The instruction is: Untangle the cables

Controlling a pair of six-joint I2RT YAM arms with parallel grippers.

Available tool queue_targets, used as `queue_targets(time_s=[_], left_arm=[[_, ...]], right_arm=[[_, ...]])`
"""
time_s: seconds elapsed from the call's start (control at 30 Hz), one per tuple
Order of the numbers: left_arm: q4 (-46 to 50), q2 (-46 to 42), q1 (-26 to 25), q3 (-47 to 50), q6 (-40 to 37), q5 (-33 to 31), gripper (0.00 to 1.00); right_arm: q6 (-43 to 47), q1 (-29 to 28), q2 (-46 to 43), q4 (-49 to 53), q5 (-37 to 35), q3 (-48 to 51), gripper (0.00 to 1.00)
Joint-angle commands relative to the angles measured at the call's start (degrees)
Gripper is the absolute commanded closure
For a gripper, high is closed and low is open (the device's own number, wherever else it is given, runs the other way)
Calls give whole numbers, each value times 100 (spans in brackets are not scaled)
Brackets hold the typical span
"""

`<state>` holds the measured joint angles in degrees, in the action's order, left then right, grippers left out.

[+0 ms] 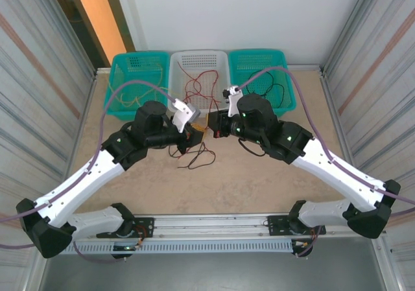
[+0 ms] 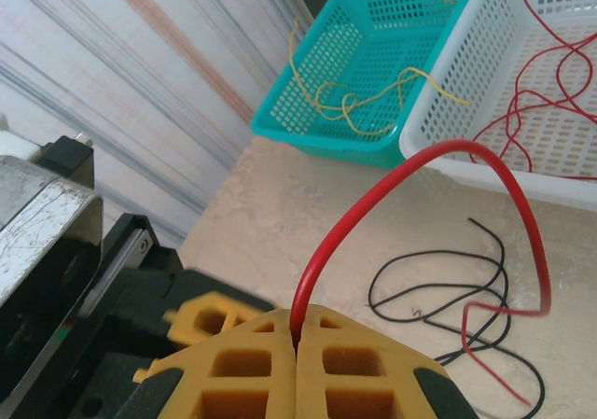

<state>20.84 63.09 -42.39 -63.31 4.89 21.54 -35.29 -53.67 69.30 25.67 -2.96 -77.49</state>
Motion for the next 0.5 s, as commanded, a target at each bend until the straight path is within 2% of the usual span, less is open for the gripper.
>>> queue_targets(time_s=[0.0,0.07,0.13,0.3,0.33,0.37,0.4,0.47], left_arm=[[-174,-69,3,73,-1,104,80],[-194,-60,3,74,6,152,86],[-227,-73,3,76,38,167,99],[-362,-194,3,81,74,142,100],[-394,-216,-2,81,67,101,100],[-413,-235,2,60,74,44,100],[-423,-244,2,25,74,-31,100],[-431,-221,3,-73,51,-209,100]], right_arm=[[111,-52,-188,-130,99,-170,100],[110,-47,-213,-141,105,-161,100],[110,-48,-247,-141,78,-138,100],[92,-47,-344,-168,20,-57,100],[92,-47,-362,-168,-13,-35,97],[84,-47,-380,-155,-64,-22,90],[70,-47,-407,-142,-155,9,77],[58,-39,-475,-99,-405,66,37]])
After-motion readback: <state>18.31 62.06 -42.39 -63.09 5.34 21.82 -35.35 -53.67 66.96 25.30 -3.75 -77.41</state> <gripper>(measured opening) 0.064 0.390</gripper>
